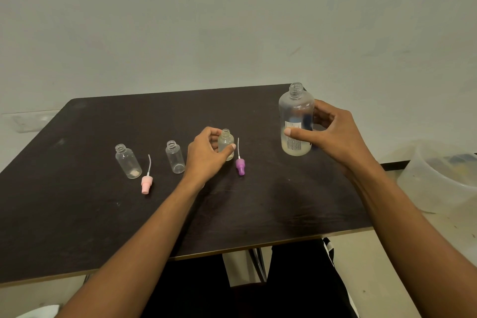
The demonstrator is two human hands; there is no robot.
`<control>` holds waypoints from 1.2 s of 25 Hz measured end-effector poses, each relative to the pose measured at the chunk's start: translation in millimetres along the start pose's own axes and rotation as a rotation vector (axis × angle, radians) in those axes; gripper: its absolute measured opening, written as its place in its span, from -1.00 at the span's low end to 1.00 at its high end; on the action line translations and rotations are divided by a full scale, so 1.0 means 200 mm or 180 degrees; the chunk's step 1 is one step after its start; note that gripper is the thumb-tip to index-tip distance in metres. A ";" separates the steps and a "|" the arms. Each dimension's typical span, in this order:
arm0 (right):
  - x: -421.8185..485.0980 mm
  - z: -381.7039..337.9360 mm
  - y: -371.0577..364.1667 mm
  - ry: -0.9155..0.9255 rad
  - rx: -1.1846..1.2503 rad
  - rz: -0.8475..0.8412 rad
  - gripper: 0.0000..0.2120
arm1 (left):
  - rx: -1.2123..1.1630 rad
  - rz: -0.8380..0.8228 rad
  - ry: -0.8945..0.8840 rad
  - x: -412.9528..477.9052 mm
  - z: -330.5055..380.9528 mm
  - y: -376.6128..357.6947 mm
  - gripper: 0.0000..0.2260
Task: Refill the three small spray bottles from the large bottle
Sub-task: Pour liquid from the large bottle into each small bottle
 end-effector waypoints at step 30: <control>0.03 -0.12 -0.06 0.0334 0.0146 -0.0029 -0.38 | -0.0183 0.0587 -0.0570 -0.21 0.18 0.51 -0.58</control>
Point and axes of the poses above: each hand's wrist, its own x-axis towards the middle knuckle, its own y-axis out of the back of the hand, z = x × y, the point moved 9 cm from there along x, towards the middle knuckle, and after that the axes turned 10 degrees about y, right-handed, at the moved point
